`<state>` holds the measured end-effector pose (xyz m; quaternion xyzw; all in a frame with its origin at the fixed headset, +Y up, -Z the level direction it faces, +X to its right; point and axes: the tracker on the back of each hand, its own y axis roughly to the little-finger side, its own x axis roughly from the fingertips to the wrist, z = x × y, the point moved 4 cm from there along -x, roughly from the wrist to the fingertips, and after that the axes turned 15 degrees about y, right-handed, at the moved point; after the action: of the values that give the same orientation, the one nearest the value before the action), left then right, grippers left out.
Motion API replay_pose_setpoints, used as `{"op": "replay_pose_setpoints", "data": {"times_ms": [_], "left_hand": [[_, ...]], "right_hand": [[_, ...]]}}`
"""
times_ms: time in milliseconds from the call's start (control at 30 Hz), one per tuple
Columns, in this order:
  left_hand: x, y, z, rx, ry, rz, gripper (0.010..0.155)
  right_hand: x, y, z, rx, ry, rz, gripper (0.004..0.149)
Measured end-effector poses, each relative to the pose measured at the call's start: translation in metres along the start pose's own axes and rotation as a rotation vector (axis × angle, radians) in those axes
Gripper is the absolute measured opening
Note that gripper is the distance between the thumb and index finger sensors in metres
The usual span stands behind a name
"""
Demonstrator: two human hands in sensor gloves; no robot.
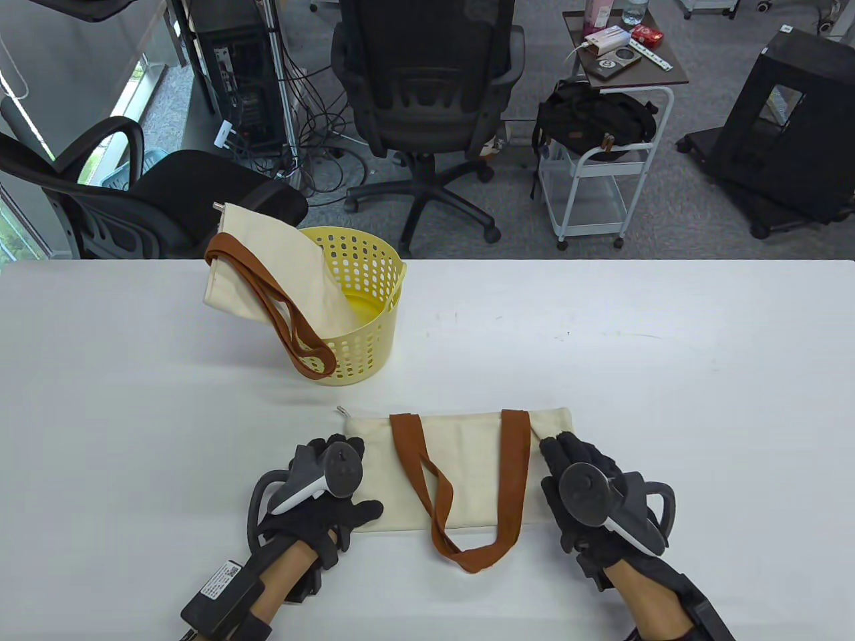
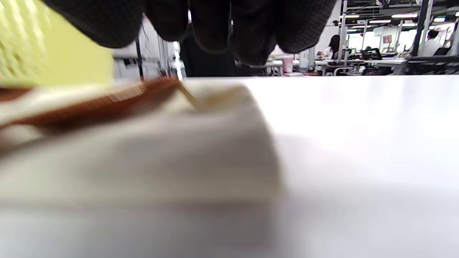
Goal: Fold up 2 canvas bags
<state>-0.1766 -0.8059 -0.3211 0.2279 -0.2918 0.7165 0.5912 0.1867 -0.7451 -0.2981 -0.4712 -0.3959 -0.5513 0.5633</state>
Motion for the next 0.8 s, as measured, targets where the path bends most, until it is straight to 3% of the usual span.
{"op": "replay_pose_setpoints", "data": {"times_ms": [133, 233, 267, 333, 567, 800], "left_hand": [[0.000, 0.002, 0.001, 0.013, -0.004, -0.003, 0.102], [0.005, 0.014, -0.003, 0.043, -0.106, -0.155, 0.107], [0.003, 0.016, -0.002, 0.041, -0.069, -0.153, 0.105], [-0.003, 0.019, 0.006, 0.136, 0.048, -0.117, 0.101], [0.002, 0.013, 0.002, 0.251, 0.005, 0.001, 0.094], [0.025, 0.003, -0.016, 0.343, -0.217, 0.070, 0.078]], "right_hand": [[-0.001, 0.003, -0.026, 0.034, -0.160, -0.024, 0.068], [0.002, 0.002, -0.041, 0.032, -0.264, -0.034, 0.070], [0.004, 0.001, -0.044, 0.029, -0.300, -0.041, 0.070], [0.005, 0.000, -0.046, 0.053, -0.307, -0.034, 0.069], [0.007, -0.002, -0.049, 0.080, -0.330, -0.040, 0.068], [0.009, -0.002, -0.050, 0.062, -0.335, -0.056, 0.069]]}}
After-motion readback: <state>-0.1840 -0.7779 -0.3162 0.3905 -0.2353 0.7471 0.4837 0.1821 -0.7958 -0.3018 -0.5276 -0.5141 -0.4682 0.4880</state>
